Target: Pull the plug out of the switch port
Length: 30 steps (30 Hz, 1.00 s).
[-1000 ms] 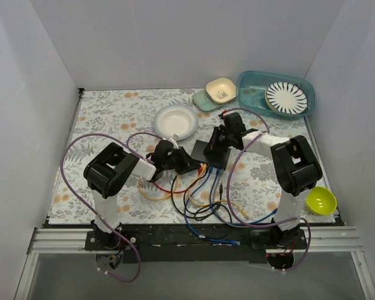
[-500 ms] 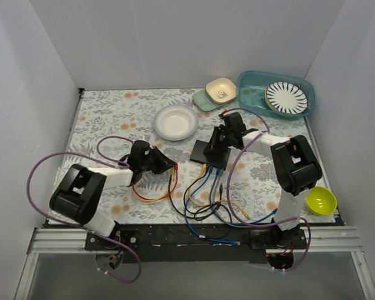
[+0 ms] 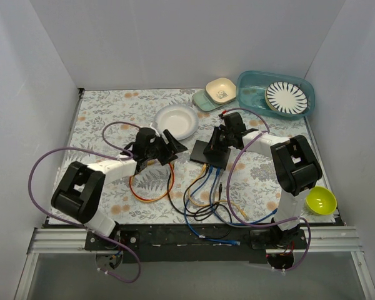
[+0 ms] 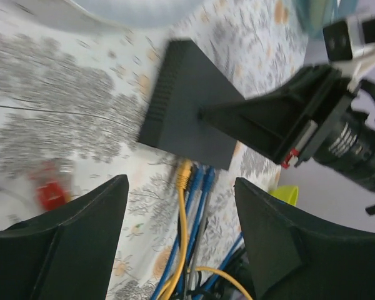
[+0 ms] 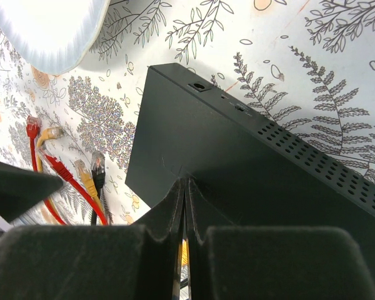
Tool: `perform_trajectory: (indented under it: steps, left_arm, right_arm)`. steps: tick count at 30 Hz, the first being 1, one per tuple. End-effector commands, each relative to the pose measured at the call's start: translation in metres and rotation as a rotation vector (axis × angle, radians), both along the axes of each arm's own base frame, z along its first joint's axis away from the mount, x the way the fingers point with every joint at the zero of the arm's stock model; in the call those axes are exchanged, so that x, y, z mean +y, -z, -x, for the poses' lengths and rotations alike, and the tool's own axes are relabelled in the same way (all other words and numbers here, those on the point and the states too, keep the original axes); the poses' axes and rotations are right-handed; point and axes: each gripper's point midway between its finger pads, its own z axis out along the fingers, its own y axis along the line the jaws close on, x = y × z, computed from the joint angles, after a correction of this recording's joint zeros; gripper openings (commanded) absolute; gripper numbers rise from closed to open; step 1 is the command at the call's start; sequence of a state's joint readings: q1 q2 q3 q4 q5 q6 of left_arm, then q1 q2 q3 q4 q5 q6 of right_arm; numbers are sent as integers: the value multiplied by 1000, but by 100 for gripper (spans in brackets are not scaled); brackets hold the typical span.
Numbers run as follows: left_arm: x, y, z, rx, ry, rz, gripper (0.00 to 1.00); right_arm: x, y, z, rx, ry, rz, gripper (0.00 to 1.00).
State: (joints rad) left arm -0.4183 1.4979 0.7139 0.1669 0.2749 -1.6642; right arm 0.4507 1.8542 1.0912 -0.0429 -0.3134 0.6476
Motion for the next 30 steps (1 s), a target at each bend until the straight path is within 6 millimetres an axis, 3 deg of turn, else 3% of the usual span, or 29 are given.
perform_trajectory:
  steps: [1, 4, 8, 13, 18, 25, 30]
  left_arm:
    - [-65, -3, 25, 3, 212, 89, 66]
    - [-91, 21, 40, 57, 295, 97, 60]
    - [-106, 41, 47, 93, 334, 114, 53]
    - [-109, 63, 48, 132, 348, 103, 49]
    - [-112, 70, 41, 134, 329, 103, 46]
    - [-104, 85, 30, 158, 238, 52, 33]
    - [-104, 93, 25, 169, 216, 40, 32]
  right_arm:
    - [-26, 39, 24, 116, 10, 135, 7]
    - [-25, 38, 24, 117, 9, 130, 7]
    - [-26, 38, 25, 122, 11, 134, 7]
    - [-28, 39, 27, 125, 12, 141, 7]
    - [-31, 41, 30, 128, 13, 150, 7]
    - [-30, 41, 29, 127, 13, 147, 7]
    - [-30, 42, 30, 130, 12, 146, 7]
